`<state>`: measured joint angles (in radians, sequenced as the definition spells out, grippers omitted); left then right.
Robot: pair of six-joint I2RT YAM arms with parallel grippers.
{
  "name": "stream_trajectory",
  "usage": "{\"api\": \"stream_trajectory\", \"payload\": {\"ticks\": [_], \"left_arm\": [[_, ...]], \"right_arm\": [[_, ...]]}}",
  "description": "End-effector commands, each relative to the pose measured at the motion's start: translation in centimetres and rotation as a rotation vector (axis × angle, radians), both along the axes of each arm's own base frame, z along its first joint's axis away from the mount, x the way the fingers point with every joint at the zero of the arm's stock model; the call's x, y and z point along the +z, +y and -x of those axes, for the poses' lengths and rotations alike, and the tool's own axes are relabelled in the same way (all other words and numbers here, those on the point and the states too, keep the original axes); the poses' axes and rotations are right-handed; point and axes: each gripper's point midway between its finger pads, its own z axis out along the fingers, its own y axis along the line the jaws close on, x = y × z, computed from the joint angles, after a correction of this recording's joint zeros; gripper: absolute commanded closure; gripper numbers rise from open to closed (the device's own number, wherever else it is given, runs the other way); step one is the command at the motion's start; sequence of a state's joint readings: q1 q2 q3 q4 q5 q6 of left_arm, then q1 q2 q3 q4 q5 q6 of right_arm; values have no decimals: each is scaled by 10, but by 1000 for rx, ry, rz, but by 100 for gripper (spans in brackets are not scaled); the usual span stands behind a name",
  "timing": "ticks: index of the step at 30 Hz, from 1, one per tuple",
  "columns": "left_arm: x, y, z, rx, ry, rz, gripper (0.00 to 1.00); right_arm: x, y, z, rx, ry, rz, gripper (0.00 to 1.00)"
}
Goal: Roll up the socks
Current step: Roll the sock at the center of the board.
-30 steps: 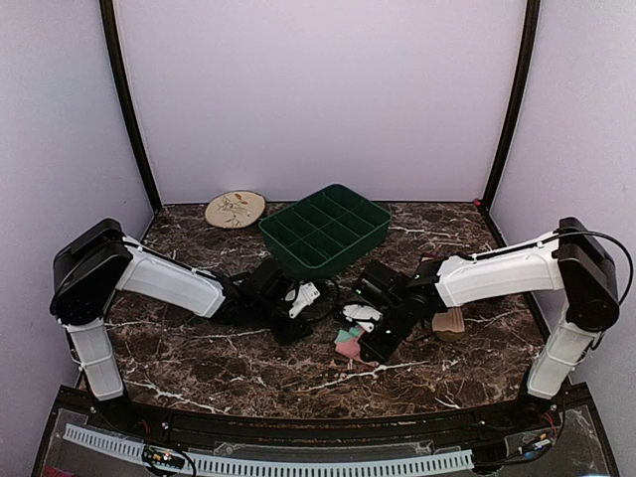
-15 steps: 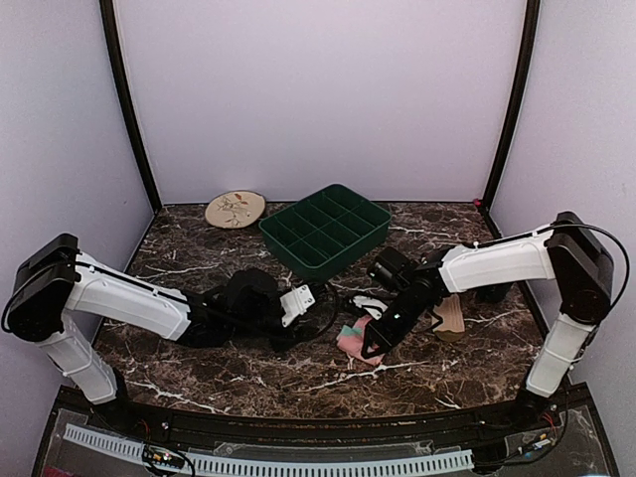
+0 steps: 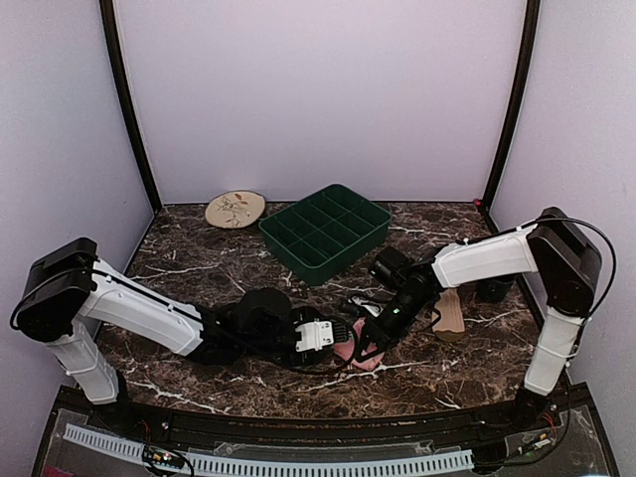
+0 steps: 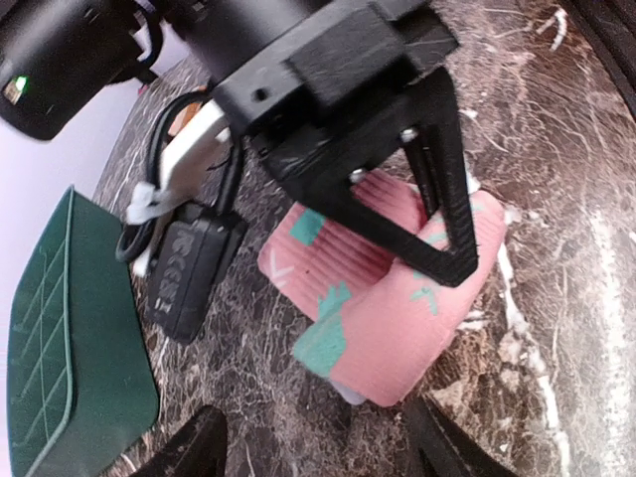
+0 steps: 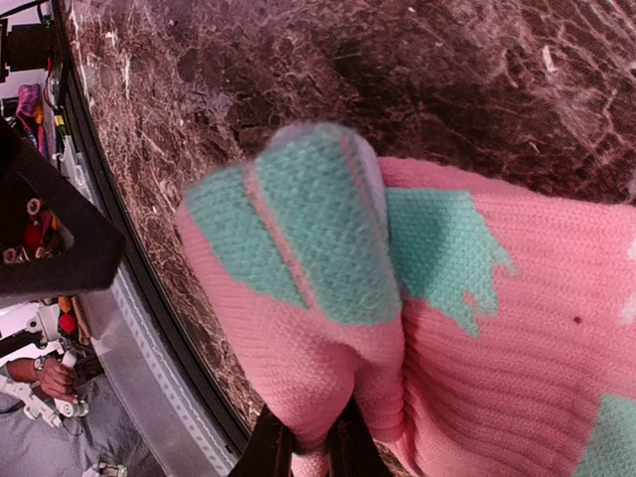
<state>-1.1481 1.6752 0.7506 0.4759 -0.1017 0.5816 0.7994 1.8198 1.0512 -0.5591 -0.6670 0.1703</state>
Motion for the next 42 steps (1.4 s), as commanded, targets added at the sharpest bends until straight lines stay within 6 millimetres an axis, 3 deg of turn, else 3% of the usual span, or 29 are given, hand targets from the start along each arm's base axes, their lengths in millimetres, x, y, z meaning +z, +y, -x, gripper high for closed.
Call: {"api": "stream_trajectory", "payload": {"ticks": [1, 13, 31, 42], "left_arm": [[-1, -9, 18, -154, -118, -41, 35], [-17, -20, 35, -298, -147, -127, 36], [-41, -43, 15, -280, -189, -214, 36], [-55, -38, 10, -245, -130, -299, 58]], "right_arm": [[-1, -1, 7, -18, 88, -2, 100], [0, -4, 15, -15, 134, -7, 100], [5, -3, 24, -6, 187, -45, 100], [7, -3, 27, 0, 191, -56, 100]]}}
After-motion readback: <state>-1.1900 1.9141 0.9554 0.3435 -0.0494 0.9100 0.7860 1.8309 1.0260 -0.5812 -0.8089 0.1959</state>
